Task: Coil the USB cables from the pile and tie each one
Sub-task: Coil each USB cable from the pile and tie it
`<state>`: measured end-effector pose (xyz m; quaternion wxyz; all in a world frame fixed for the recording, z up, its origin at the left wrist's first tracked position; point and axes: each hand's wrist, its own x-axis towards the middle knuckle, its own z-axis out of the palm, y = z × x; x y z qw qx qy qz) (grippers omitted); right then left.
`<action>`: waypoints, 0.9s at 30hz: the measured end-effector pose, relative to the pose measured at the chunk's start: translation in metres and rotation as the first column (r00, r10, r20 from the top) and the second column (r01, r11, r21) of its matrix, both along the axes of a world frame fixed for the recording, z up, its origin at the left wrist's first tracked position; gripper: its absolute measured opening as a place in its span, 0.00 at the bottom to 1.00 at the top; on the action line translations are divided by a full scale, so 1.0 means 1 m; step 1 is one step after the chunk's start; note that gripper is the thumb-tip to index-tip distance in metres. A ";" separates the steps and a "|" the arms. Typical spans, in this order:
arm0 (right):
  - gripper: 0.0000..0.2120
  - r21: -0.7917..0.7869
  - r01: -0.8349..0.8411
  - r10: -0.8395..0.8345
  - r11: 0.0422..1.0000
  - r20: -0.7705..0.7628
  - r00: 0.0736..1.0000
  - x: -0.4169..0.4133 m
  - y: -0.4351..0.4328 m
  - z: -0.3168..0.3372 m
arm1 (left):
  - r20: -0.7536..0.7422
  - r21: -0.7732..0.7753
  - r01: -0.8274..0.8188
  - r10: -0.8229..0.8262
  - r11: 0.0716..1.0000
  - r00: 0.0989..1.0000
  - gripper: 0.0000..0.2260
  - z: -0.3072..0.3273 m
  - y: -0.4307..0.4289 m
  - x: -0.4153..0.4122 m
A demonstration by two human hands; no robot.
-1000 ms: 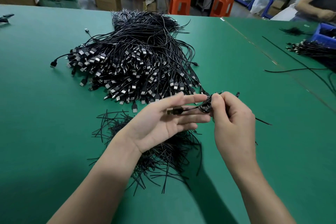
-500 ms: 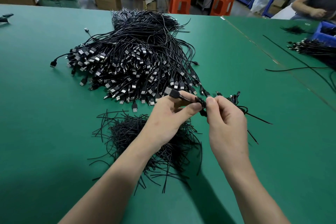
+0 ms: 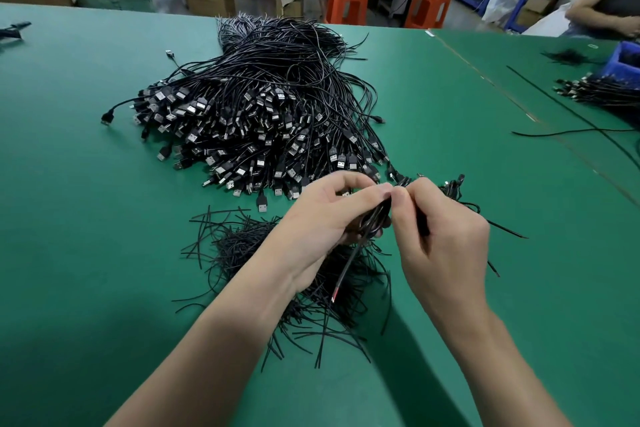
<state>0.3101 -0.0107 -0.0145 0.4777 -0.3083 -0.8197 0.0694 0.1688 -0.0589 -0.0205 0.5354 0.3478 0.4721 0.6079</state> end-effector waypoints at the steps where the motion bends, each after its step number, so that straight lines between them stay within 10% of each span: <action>1: 0.19 0.045 0.009 -0.011 0.999 0.034 0.999 0.002 0.001 0.000 | 0.004 0.005 -0.030 0.030 1.000 1.000 0.11 -0.002 0.000 0.000; 12: 0.21 -0.518 -0.100 -0.018 0.850 -0.219 0.975 0.001 0.004 -0.008 | -0.397 0.281 -0.016 0.132 0.960 0.908 0.13 -0.010 0.001 0.003; 20: 0.18 -0.358 0.024 -0.006 0.934 0.051 0.999 0.010 0.007 -0.015 | -0.732 0.328 0.008 0.248 0.945 0.634 0.08 -0.016 0.001 -0.006; 27: 0.19 -0.499 -0.131 0.112 0.857 -0.068 0.991 0.009 0.011 -0.014 | -0.624 0.173 0.046 0.073 0.984 0.778 0.09 -0.013 0.000 -0.003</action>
